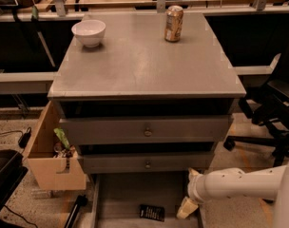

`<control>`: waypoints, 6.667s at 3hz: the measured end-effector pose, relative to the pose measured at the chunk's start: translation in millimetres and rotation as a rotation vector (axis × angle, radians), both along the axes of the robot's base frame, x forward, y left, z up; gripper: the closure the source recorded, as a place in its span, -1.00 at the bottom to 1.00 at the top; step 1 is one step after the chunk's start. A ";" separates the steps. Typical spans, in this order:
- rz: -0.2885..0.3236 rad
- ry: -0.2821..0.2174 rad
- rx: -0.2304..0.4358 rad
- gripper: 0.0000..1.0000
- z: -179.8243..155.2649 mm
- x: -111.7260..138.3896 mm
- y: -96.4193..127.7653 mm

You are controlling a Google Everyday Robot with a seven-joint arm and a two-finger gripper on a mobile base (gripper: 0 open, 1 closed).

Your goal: Pick rxbar chocolate from bottom drawer and place on counter

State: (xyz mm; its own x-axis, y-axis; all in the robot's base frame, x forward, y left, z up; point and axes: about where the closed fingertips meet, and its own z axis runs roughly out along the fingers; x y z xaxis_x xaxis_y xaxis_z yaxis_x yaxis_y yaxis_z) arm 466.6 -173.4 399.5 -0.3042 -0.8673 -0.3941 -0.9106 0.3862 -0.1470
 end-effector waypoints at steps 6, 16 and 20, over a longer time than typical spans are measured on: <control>0.081 -0.016 0.338 -1.00 -154.1 16.2 8.6; 0.330 -0.047 0.383 -1.00 -155.1 23.8 128.0; 0.381 -0.096 0.352 -1.00 -206.5 24.4 117.5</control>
Offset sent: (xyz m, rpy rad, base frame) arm 0.0007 -0.0207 -0.1388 0.2359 0.0306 -0.0210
